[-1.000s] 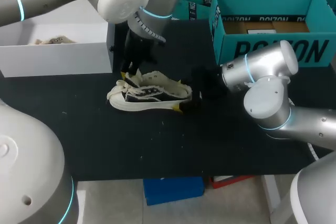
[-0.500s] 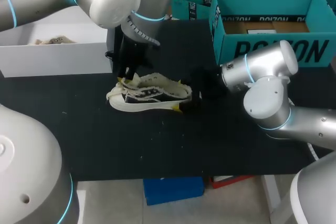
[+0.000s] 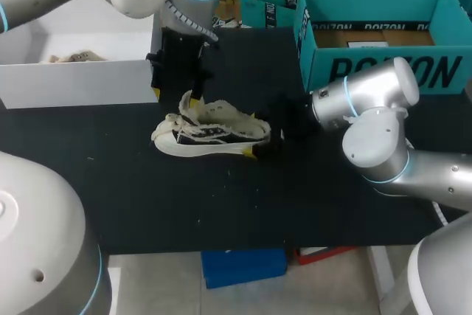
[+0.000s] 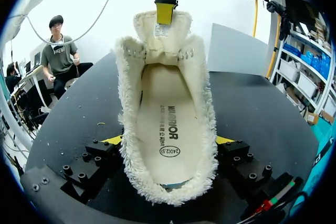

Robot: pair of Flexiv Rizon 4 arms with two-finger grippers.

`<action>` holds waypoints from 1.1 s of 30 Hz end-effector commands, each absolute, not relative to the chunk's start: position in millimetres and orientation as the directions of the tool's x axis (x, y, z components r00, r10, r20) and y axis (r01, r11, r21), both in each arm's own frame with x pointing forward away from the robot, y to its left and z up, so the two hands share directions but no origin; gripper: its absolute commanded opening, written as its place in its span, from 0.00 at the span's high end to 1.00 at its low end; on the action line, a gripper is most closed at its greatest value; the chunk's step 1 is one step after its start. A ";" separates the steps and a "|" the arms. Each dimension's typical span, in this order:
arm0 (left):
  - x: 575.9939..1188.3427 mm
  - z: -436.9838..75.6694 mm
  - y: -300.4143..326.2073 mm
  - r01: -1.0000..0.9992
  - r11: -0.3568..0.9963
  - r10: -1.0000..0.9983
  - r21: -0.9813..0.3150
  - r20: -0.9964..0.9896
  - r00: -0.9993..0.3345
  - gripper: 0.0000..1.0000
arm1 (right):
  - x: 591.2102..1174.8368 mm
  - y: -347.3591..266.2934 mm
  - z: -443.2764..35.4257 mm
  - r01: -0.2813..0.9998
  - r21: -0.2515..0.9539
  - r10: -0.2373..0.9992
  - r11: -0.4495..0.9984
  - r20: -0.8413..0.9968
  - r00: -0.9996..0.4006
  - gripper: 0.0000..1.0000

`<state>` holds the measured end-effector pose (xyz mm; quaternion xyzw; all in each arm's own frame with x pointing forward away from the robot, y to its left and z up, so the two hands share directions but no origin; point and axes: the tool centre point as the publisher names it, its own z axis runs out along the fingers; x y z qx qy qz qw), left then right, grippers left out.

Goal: Take the shoe out of the shoebox, open the shoe tongue, remove and reinsert the insole, then place the shoe into the shoebox

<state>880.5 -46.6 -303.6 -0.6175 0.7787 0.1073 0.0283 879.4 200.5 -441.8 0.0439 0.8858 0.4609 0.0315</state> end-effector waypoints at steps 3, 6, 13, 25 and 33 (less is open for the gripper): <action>872.1 -257.5 -44.8 -0.861 0.498 -0.863 0.101 -0.045 -0.504 0.00 | 879.4 200.3 -443.6 0.049 0.819 0.108 0.571 -0.016 -0.994 1.00; 870.9 -241.9 -53.1 -0.726 0.680 -0.731 0.101 0.010 -0.683 0.29 | 879.4 200.3 -443.6 0.049 0.819 0.108 0.571 -0.016 -0.994 1.00; 871.3 -231.9 -78.1 -0.317 0.944 -0.327 0.095 0.124 -0.937 1.00 | 879.4 200.3 -443.6 0.049 0.819 0.108 0.571 -0.016 -0.994 1.00; 875.9 -233.9 -88.6 0.143 0.990 0.136 -0.004 0.328 -0.935 1.00 | 879.4 200.3 -443.6 0.049 0.819 0.108 0.571 -0.016 -0.994 1.00; 875.9 -233.9 -88.6 0.143 0.990 0.136 -0.004 0.328 -0.935 1.00 | 879.4 200.3 -443.6 0.049 0.819 0.108 0.571 -0.016 -0.994 1.00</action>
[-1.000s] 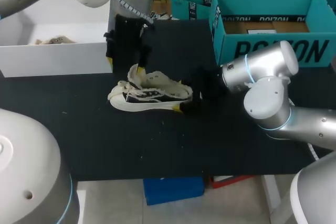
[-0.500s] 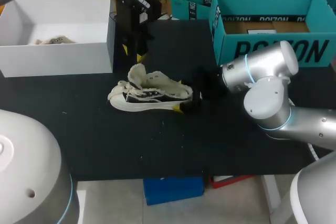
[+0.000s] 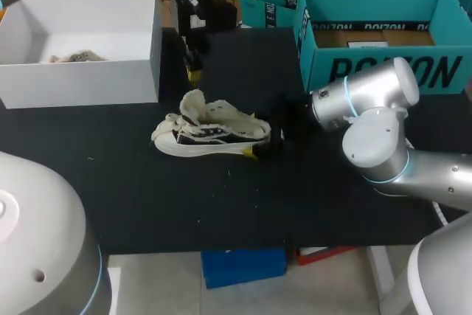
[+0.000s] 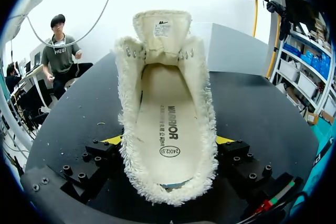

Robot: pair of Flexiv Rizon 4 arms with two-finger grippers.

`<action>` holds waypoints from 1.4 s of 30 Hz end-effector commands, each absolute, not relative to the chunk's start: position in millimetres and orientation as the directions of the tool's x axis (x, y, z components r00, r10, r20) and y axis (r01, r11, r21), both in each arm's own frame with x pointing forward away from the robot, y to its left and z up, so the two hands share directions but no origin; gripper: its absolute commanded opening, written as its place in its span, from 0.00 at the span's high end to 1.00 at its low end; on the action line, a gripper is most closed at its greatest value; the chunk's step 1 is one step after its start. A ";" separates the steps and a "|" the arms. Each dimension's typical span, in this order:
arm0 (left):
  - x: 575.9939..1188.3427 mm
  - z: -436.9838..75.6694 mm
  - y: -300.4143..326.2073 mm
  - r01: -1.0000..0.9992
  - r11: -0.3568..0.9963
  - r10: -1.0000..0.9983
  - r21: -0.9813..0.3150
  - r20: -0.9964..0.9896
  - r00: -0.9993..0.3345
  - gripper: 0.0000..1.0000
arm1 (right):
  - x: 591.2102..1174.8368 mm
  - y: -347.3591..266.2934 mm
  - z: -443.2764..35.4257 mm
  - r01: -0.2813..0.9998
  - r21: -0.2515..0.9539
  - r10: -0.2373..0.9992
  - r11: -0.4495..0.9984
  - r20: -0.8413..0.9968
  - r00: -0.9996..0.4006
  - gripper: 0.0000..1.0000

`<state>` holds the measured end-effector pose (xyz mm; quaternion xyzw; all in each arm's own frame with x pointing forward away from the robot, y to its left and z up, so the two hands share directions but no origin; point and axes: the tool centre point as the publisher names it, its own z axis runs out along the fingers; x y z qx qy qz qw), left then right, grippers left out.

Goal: Take the shoe out of the shoebox, open the shoe tongue, remove and reinsert the insole, then place the shoe into the shoebox

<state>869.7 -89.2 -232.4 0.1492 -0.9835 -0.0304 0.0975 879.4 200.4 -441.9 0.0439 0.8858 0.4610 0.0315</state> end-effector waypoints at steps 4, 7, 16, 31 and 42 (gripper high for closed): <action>875.9 -233.9 -88.6 0.143 0.990 0.136 -0.004 0.328 -0.935 1.00 | 879.4 200.3 -443.6 0.049 0.819 0.108 0.571 -0.016 -0.994 1.00; 872.8 -236.7 -92.5 0.176 0.984 0.179 -0.039 0.327 -0.928 1.00 | 879.4 200.3 -443.6 0.049 0.819 0.108 0.571 -0.016 -0.994 1.00; 871.0 -254.7 -112.7 0.180 0.979 0.199 -0.095 0.274 -0.941 1.00 | 879.4 200.3 -443.6 0.049 0.819 0.108 0.571 -0.016 -0.994 1.00; 868.6 -278.7 -118.3 0.142 0.979 0.180 -0.147 0.293 -0.939 1.00 | 879.4 200.3 -443.6 0.049 0.819 0.108 0.571 -0.016 -0.994 1.00; 869.0 -277.3 -119.5 0.149 0.978 0.187 -0.148 0.290 -0.939 1.00 | 879.4 200.3 -443.6 0.049 0.819 0.108 0.571 -0.016 -0.994 1.00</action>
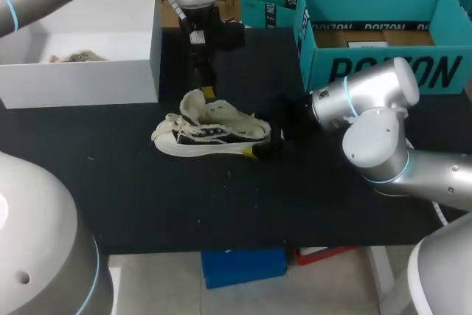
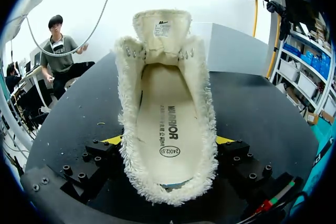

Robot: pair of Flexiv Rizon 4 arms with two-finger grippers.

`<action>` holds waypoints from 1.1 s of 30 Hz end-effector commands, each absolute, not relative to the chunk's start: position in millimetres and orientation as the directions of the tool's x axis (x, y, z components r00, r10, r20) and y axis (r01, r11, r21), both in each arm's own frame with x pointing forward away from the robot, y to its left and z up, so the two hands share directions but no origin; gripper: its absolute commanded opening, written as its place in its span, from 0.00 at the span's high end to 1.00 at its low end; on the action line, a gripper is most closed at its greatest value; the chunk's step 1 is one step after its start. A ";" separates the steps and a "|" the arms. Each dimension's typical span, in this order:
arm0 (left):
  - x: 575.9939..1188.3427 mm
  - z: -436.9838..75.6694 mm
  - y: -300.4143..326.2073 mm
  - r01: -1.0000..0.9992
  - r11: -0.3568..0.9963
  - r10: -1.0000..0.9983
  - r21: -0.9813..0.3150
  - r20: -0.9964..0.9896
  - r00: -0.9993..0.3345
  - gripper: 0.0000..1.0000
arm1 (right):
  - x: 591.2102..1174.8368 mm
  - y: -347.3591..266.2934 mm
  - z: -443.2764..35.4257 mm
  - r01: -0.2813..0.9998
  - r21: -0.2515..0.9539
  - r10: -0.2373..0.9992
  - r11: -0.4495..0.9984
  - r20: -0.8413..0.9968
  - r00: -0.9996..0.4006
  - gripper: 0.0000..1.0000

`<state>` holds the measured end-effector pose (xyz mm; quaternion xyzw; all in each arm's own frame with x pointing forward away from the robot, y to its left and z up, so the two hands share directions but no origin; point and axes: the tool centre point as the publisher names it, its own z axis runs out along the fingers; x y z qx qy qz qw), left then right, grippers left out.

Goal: Take the shoe out of the shoebox, open the shoe tongue, remove and reinsert the insole, then place the shoe into the shoebox

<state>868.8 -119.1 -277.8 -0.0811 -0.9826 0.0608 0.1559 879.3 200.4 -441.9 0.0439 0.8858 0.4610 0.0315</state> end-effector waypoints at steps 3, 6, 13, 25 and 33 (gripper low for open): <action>869.6 -278.5 -125.4 0.173 0.975 0.207 -0.141 0.279 -0.938 1.00 | 879.4 200.3 -443.6 0.049 0.819 0.108 0.571 -0.016 -0.994 1.00; 870.6 -283.1 -129.7 0.176 0.974 0.211 -0.144 0.281 -0.936 1.00 | 879.4 200.3 -443.6 0.049 0.819 0.108 0.571 -0.016 -0.994 1.00; 867.0 -300.0 -136.8 0.178 0.972 0.216 -0.151 0.295 -0.931 1.00 | 879.4 200.3 -443.6 0.049 0.819 0.108 0.571 -0.016 -0.994 1.00; 863.6 -327.3 -139.7 0.166 0.974 0.210 -0.153 0.336 -0.918 1.00 | 879.4 200.3 -443.6 0.049 0.819 0.108 0.571 -0.016 -0.994 1.00; 855.2 -344.7 -137.8 0.148 0.978 0.193 -0.147 0.370 -0.909 1.00 | 879.4 200.3 -443.6 0.049 0.819 0.108 0.571 -0.016 -0.994 1.00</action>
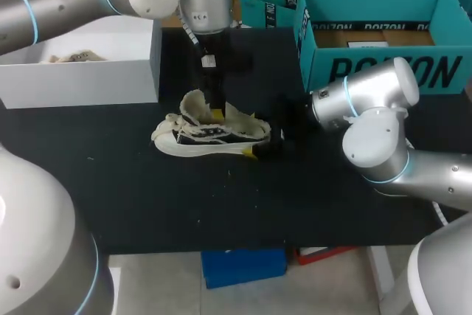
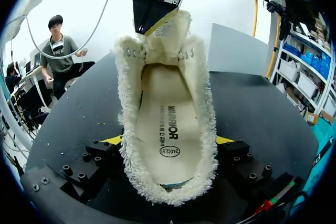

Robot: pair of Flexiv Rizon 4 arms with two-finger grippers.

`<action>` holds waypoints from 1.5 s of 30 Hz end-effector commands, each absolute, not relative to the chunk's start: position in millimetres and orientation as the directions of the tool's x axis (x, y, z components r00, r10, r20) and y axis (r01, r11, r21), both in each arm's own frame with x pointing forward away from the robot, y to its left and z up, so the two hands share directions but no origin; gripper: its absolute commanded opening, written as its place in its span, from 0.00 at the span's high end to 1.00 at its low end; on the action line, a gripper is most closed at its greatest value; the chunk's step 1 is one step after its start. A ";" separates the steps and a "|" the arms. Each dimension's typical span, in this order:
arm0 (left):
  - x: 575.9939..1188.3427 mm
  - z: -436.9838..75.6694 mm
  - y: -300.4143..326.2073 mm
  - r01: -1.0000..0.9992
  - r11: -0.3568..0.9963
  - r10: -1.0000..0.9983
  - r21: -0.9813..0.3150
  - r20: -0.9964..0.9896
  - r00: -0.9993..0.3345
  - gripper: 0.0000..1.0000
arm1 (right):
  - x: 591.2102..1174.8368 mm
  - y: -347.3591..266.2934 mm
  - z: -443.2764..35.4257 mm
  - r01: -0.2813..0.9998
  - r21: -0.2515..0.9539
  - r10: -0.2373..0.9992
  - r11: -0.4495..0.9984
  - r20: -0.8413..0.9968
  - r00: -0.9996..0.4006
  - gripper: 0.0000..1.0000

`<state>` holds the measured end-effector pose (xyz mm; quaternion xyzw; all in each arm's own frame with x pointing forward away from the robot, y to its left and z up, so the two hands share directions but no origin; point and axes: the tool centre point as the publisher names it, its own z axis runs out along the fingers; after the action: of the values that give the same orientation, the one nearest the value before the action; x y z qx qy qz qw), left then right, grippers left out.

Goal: Take the shoe out of the shoebox, open the shoe tongue, remove and reinsert the insole, then place the shoe into the shoebox

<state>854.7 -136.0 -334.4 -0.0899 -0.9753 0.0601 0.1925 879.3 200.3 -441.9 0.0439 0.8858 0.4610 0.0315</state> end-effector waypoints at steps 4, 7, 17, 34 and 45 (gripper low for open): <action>852.8 -352.9 -135.6 0.140 0.980 0.183 -0.139 0.382 -0.906 1.00 | 879.4 200.3 -443.6 0.049 0.819 0.108 0.571 -0.016 -0.994 1.00; 850.1 -358.7 -135.1 0.137 0.981 0.182 -0.139 0.395 -0.901 1.00 | 879.4 200.3 -443.6 0.049 0.819 0.108 0.571 -0.016 -0.994 1.00; 845.5 -377.8 -135.0 0.129 0.982 0.178 -0.140 0.427 -0.887 1.00 | 879.4 200.3 -443.6 0.049 0.819 0.108 0.571 -0.016 -0.994 1.00; 836.6 -399.5 -138.9 0.132 0.981 0.182 -0.142 0.433 -0.883 1.00 | 879.4 200.3 -443.6 0.049 0.819 0.108 0.571 -0.016 -0.994 1.00; 834.2 -408.1 -139.3 0.127 0.982 0.175 -0.141 0.415 -0.893 1.00 | 879.4 200.3 -443.6 0.049 0.819 0.108 0.571 -0.016 -0.994 1.00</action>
<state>838.8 -139.5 -401.9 -0.0779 -0.9708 0.0522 0.2209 879.1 200.2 -442.0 0.0437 0.8858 0.4609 0.0315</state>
